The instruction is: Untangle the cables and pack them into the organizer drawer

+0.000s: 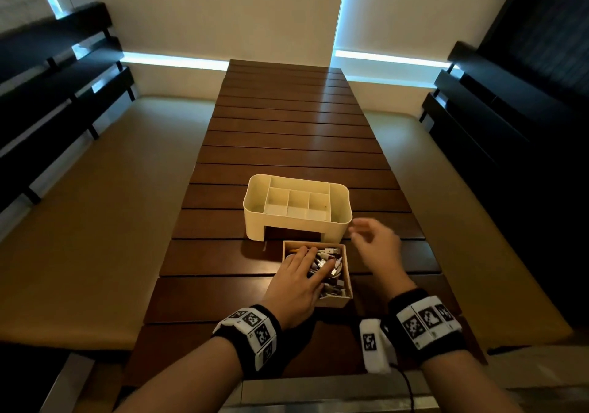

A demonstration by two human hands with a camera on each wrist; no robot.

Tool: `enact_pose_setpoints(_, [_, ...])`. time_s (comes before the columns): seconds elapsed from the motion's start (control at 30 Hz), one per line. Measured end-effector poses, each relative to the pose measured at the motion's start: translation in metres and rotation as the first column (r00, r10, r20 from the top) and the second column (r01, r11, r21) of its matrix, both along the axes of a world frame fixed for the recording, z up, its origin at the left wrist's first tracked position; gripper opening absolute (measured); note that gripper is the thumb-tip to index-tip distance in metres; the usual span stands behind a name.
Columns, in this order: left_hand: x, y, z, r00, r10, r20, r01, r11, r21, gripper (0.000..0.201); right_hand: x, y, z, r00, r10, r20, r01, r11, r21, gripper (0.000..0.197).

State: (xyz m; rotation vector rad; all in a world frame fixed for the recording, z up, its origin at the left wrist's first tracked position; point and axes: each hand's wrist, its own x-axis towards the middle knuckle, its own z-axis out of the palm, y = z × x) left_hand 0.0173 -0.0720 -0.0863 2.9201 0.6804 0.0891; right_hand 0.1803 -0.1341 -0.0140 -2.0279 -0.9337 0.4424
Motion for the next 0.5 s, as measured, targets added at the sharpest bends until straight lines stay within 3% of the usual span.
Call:
enact_pose_setpoints(0.07, [0.0, -0.002, 0.005, 0.999, -0.004, -0.034, 0.004, 1.0, -0.02, 0.06, 0.003, 0.009, 0.01, 0.957, -0.005, 0.289, -0.008, 0.999, 0.045, 0.032])
enact_pose_setpoints(0.13, [0.003, -0.003, 0.007, 0.998, 0.01, -0.067, -0.015, 0.998, -0.064, 0.075, 0.004, 0.02, 0.013, 0.881, 0.197, 0.43, -0.152, 0.979, -0.138, 0.042])
enact_pose_setpoints(0.2, [0.005, -0.003, 0.006, 0.998, 0.01, -0.066, -0.015, 0.998, -0.069, 0.082, 0.001, 0.027, 0.014, 0.825, 0.412, 0.388, -0.233, 0.872, -0.429, 0.051])
enact_pose_setpoints(0.23, [0.005, -0.002, 0.004, 0.998, 0.01, -0.065, -0.014, 0.997, -0.07, 0.082, 0.0, 0.029, 0.013, 0.813, 0.465, 0.35, -0.255, 0.826, -0.503, 0.05])
enact_pose_setpoints(0.4, [0.005, -0.001, 0.004, 0.997, 0.048, -0.056, -0.052, 0.997, -0.057, 0.075, 0.004, 0.031, 0.009, 0.83, 0.478, 0.288, -0.304, 0.82, -0.484, 0.034])
enact_pose_setpoints(0.5, [0.005, 0.0, 0.0, 0.993, 0.059, -0.099, -0.062, 0.998, -0.031, 0.055, 0.011, 0.029, 0.01, 0.859, 0.469, 0.204, -0.32, 0.804, -0.5, 0.032])
